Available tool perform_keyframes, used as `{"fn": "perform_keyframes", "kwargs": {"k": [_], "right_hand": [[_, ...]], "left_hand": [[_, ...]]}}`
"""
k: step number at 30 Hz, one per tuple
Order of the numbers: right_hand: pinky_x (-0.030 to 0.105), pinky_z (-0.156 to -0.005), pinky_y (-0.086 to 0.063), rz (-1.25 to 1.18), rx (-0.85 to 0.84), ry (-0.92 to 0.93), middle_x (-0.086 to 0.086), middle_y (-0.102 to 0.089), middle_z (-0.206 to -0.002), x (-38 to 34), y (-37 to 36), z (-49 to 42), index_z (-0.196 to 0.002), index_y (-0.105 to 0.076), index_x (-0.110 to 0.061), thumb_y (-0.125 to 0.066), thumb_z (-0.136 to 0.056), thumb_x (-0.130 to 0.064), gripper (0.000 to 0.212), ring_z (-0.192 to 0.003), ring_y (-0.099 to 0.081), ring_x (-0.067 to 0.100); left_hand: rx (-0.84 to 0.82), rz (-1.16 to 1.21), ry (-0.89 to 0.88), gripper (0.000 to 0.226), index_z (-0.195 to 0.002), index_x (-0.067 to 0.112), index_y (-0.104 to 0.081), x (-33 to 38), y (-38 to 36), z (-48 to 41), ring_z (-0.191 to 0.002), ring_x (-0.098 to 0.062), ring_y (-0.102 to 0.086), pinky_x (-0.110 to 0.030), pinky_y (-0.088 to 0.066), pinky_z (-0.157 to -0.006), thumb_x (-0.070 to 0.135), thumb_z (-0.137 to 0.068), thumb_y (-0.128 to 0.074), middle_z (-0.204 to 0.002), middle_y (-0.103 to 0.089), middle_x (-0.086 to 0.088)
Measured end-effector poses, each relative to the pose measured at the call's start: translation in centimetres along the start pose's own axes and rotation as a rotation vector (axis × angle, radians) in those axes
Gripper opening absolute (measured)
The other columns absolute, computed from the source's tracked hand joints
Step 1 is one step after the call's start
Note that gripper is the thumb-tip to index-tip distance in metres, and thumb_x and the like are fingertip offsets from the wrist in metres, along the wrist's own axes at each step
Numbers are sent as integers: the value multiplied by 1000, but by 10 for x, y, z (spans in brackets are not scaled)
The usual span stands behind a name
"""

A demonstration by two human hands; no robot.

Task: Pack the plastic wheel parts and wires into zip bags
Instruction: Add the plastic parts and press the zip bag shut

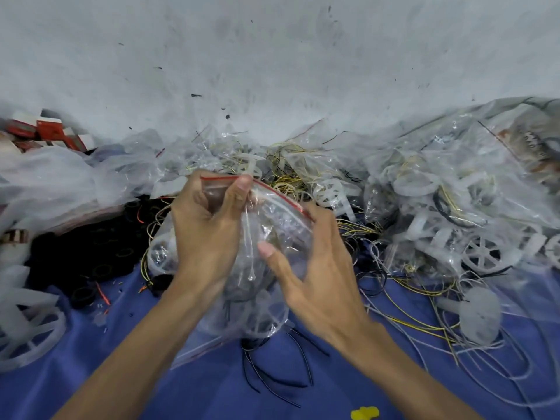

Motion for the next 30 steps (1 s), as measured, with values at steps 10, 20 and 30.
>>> {"fn": "perform_keyframes", "kwargs": {"k": [10, 20, 30], "right_hand": [[20, -39, -30, -335, 183, -74, -7, -51, -54, 32, 19, -35, -76, -50, -28, -57, -90, -22, 16, -42, -37, 3], [16, -75, -52, -624, 121, -208, -26, -58, -107, 57, 19, -46, -110, -44, -40, -66, -71, -59, 49, -100, -58, -7], [29, -91, -51, -660, -98, -397, -7, -69, -106, 88, -10, -4, -141, -31, -24, -72, -68, -53, 89, -99, -66, 9]], "left_hand": [[-350, -224, 84, 86, -129, 39, -34, -27, -23, 7, -114, 0, -52, -19, -45, -86, 64, -57, -74, -127, -52, 15], [-531, -280, 531, 92, -116, 40, -56, -112, -19, 47, -110, -13, -61, -48, -43, -100, 81, -35, -74, -114, -68, 10], [-486, -59, 683, 52, -92, 26, -70, -118, -54, 50, -89, -8, -69, -33, -46, -86, 54, -50, -80, -88, -74, 7]]}}
Point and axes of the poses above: each hand's wrist, its own z-axis away from the middle knuckle, its own y-axis out of the back of the hand, x = y × z, the point moved 9 cm from there along -z, towards the middle knuckle
